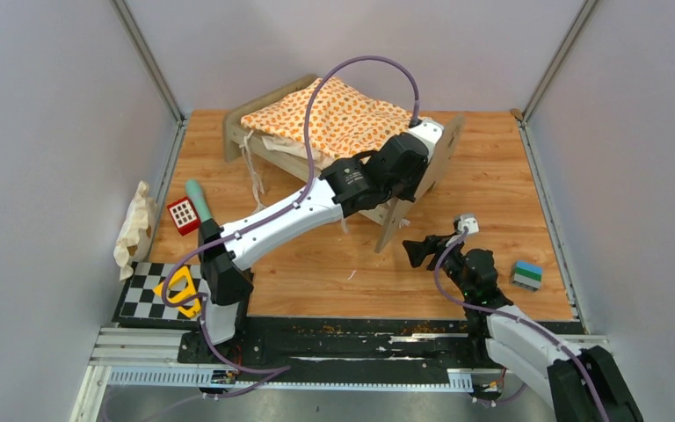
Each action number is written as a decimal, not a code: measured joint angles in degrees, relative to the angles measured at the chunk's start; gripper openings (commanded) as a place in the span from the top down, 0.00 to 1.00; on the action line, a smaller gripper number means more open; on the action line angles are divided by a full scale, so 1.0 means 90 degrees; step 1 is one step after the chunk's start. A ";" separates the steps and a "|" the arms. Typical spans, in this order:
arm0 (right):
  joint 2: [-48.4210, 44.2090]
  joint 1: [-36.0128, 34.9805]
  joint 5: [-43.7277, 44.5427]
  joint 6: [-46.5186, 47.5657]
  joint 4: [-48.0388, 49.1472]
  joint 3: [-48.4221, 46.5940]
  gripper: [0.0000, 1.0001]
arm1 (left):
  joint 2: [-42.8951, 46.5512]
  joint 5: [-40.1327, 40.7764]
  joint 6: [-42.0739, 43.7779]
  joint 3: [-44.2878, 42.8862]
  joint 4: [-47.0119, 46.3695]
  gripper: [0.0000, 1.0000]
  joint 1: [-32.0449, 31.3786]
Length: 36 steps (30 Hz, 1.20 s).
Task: Set up the pet bed
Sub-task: Cross the ropes on the bed frame.
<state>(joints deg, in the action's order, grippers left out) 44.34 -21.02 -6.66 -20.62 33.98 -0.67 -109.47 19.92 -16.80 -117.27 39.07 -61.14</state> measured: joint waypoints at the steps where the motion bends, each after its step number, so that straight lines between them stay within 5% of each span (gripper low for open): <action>1: 0.0274 -0.0010 -0.0109 0.0097 0.0104 0.0000 0.28 | 0.0000 -0.0022 0.0005 -0.0039 0.0027 1.00 0.0015; 15: 0.1455 -0.0597 -0.0886 0.1032 0.1401 -0.0250 0.28 | 0.0044 -0.0386 0.0024 -0.0546 0.0362 1.00 0.0279; 25: 0.3874 -0.0665 -0.0801 0.1299 0.3189 -0.0865 0.35 | 0.0092 -0.0483 0.0027 -0.0573 0.0379 1.00 0.0335; 30: 0.5025 -0.0695 -0.0872 0.1299 0.4350 -0.1107 0.48 | 0.0117 -0.0495 0.0029 -0.0573 0.0398 1.00 0.0352; 36: 0.5880 -0.0719 -0.1112 0.1209 0.5353 -0.1205 0.86 | 0.0117 -0.0517 0.0029 -0.0576 0.0398 1.00 0.0364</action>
<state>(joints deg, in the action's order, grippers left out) 97.25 -27.49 -16.67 -9.74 82.15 -11.51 -108.42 15.27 -16.53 -122.45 42.65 -57.87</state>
